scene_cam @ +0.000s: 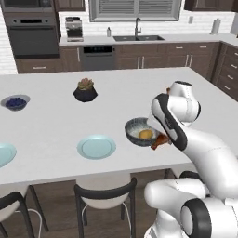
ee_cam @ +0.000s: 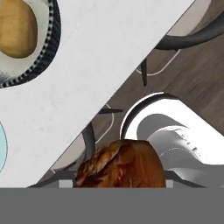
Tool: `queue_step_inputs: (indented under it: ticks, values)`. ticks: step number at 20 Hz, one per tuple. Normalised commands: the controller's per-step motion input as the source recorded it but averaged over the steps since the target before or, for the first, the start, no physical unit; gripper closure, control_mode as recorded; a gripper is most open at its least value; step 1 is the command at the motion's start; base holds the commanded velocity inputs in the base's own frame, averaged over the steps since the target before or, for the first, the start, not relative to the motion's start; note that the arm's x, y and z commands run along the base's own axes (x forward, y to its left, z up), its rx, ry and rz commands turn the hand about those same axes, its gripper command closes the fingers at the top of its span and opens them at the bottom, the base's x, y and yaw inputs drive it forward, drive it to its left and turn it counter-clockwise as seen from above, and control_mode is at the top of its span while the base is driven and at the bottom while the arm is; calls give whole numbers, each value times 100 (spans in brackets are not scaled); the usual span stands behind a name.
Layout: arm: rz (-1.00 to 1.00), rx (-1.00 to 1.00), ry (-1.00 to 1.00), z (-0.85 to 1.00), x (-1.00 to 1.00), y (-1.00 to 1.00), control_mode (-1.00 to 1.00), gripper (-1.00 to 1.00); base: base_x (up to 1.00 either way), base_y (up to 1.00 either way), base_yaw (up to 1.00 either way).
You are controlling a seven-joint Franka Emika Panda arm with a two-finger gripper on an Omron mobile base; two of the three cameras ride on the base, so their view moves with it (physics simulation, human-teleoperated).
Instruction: Pick the chicken drumstick and potato from their plates and place them in the bowl. Then put the bowl in the fridge.
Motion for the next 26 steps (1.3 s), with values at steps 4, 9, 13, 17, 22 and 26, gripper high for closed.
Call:
queue_step_inputs:
  ticks: [4, 9, 13, 17, 22, 26]
  values:
    - [0, 0, 10, 0, 50, 0, -100, 100, 50, 0, 0]
    - [0, 0, 23, 0, 100, -1, -100, 100, 0, 0, 0]
    - [0, 0, 27, 0, 100, 0, -100, 100, 0, 0, 0]
    - [0, 0, 25, -6, 100, 0, -100, 100, 0, 0, 0]
    - [4, 0, 5, -54, 99, -9, -100, 100, 0, 0, 0]
    - [1, -1, 0, -64, 83, -14, -100, 100, 0, 0, 0]
